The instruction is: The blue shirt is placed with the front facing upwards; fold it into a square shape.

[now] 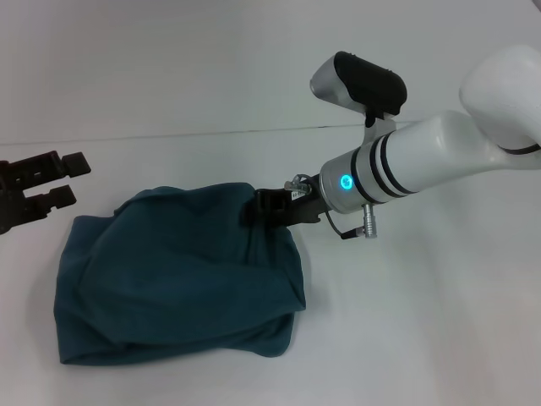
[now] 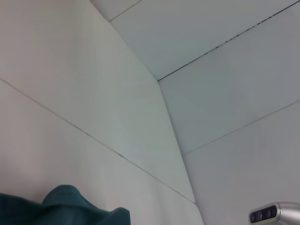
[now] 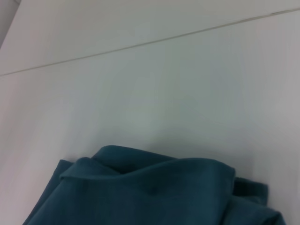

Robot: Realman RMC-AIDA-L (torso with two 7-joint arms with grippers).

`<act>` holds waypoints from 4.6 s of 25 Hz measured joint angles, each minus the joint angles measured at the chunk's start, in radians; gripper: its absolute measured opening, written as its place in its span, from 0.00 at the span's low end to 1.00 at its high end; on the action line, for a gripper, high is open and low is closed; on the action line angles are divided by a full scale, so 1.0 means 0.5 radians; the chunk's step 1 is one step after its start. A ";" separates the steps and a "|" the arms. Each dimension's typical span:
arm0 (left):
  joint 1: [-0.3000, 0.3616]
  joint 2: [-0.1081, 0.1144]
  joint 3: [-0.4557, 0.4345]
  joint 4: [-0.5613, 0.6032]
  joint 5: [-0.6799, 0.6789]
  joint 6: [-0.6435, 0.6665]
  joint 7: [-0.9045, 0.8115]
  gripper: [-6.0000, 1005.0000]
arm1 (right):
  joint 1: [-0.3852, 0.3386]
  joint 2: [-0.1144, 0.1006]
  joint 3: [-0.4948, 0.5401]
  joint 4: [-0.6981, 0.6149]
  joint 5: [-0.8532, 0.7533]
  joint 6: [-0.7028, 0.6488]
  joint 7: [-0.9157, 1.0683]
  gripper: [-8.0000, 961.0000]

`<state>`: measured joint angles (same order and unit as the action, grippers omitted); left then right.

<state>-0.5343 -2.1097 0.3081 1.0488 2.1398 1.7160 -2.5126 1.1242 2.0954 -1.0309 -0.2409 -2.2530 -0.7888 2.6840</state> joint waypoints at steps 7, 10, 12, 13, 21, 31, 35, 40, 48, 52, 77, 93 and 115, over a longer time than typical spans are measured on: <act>0.003 -0.002 0.001 -0.001 0.000 0.001 0.000 0.75 | -0.001 0.001 -0.002 0.000 0.002 0.003 0.001 0.31; 0.006 -0.002 0.001 -0.002 0.000 0.001 0.000 0.75 | 0.000 0.002 0.002 0.000 0.002 0.004 0.001 0.26; 0.008 -0.002 0.001 -0.002 0.000 0.001 0.000 0.75 | -0.003 0.002 0.010 -0.009 0.006 -0.007 0.001 0.25; 0.008 -0.002 0.001 -0.002 0.000 0.001 0.000 0.75 | -0.009 -0.001 0.012 -0.020 0.015 -0.026 0.001 0.24; 0.011 -0.002 0.000 -0.002 0.000 0.001 0.000 0.75 | -0.250 -0.037 0.019 -0.424 0.172 -0.379 0.008 0.26; 0.005 -0.002 0.000 -0.005 0.000 -0.006 -0.003 0.75 | -0.293 -0.096 -0.041 -0.475 0.142 -0.528 0.011 0.31; 0.002 -0.002 0.000 -0.008 0.000 -0.008 -0.002 0.75 | -0.271 -0.075 -0.060 -0.502 0.103 -0.528 -0.013 0.32; 0.014 -0.002 0.000 -0.030 0.000 -0.013 0.000 0.75 | -0.212 -0.041 -0.066 -0.397 0.054 -0.379 0.031 0.43; 0.012 -0.002 -0.001 -0.033 -0.005 -0.026 0.004 0.75 | -0.131 0.000 -0.056 -0.192 0.046 -0.123 0.052 0.78; 0.014 -0.002 0.000 -0.033 -0.030 -0.040 0.006 0.75 | -0.124 0.005 -0.057 -0.142 0.113 -0.050 0.051 0.92; -0.009 -0.002 0.008 -0.109 -0.040 -0.074 0.030 0.75 | -0.068 0.036 -0.078 0.099 0.412 0.248 -0.085 0.94; -0.023 -0.002 0.013 -0.133 -0.046 -0.076 0.039 0.75 | -0.058 0.009 -0.280 0.079 0.536 0.194 -0.068 0.54; 0.011 0.000 -0.007 -0.134 -0.046 -0.067 0.046 0.75 | -0.394 -0.140 -0.264 -0.469 0.543 -0.279 0.135 0.06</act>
<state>-0.5286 -2.1095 0.3048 0.9818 2.1169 1.6826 -2.4896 0.9274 2.0252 -1.1626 -0.4753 -1.9817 -0.9284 2.7517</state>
